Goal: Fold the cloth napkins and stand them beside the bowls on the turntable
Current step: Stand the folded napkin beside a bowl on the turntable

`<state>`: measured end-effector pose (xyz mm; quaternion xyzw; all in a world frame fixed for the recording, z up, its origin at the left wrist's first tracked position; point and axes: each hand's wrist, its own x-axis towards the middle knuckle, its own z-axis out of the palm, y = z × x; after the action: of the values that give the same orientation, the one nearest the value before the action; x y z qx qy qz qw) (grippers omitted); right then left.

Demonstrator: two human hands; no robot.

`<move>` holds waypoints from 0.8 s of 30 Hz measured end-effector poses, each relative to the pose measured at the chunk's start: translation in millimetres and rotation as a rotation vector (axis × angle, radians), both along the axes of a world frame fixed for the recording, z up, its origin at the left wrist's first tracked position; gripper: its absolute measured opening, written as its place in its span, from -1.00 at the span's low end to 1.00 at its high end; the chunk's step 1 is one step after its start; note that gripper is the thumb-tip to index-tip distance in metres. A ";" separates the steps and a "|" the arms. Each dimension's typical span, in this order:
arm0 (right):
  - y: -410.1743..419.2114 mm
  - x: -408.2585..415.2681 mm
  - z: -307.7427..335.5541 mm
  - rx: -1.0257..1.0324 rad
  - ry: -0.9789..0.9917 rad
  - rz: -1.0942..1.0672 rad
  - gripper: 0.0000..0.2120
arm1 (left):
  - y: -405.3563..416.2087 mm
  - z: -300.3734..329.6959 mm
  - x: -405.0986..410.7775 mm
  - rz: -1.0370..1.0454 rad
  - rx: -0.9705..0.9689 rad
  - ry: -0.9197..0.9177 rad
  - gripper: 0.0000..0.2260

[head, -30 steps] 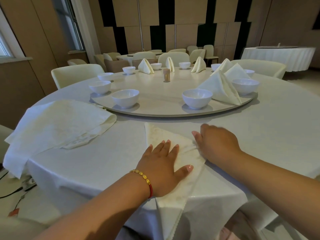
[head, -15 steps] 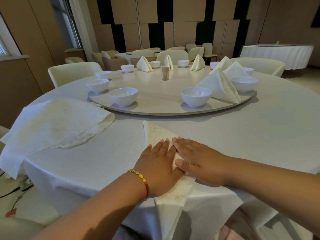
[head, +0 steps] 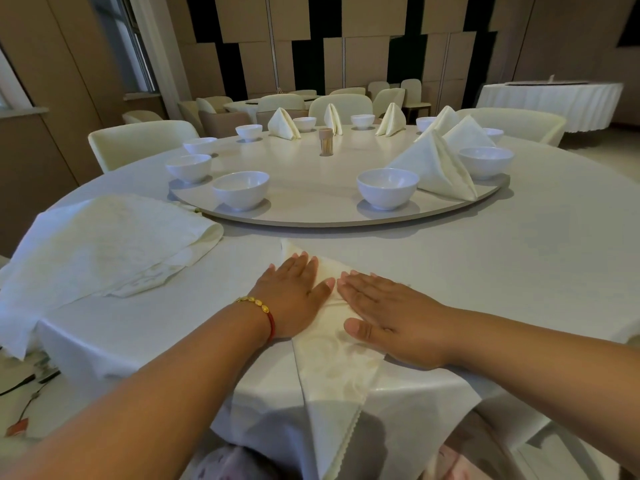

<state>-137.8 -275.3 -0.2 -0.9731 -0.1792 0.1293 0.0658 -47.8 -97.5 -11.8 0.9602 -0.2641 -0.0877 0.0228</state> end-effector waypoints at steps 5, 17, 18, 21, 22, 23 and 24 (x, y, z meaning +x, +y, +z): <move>-0.3 1.1 -2.0 0.013 -0.016 -0.001 -0.05 | 20.5 -0.2 -18.8 -0.128 -0.039 -0.011 -0.48; -0.4 1.4 -3.0 0.051 -0.015 0.015 0.09 | 75.4 0.8 -59.1 -0.477 -0.009 0.062 -0.33; -0.6 1.9 -3.8 0.053 -0.016 0.020 0.17 | 75.8 0.6 -59.1 -0.481 -0.018 0.067 -0.32; -1.9 3.4 -6.1 0.054 -0.025 0.021 0.24 | 75.3 -1.9 -56.8 -0.500 -0.088 0.059 -0.33; -2.4 3.7 -6.3 0.060 -0.028 0.025 0.24 | 74.5 -3.0 -55.9 -0.506 -0.134 0.056 -0.36; -3.2 4.1 -7.2 0.062 -0.029 0.028 0.24 | 73.2 -4.0 -54.7 -0.513 -0.189 0.053 -0.39; -3.6 4.3 -7.4 0.069 -0.032 0.037 0.23 | 71.7 -4.5 -54.0 -0.516 -0.251 0.047 -0.41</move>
<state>-133.5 -278.9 -7.6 -0.9687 -0.2024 0.1085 0.0940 -101.8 -25.8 -16.3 0.8487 -0.5078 -0.0794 0.1244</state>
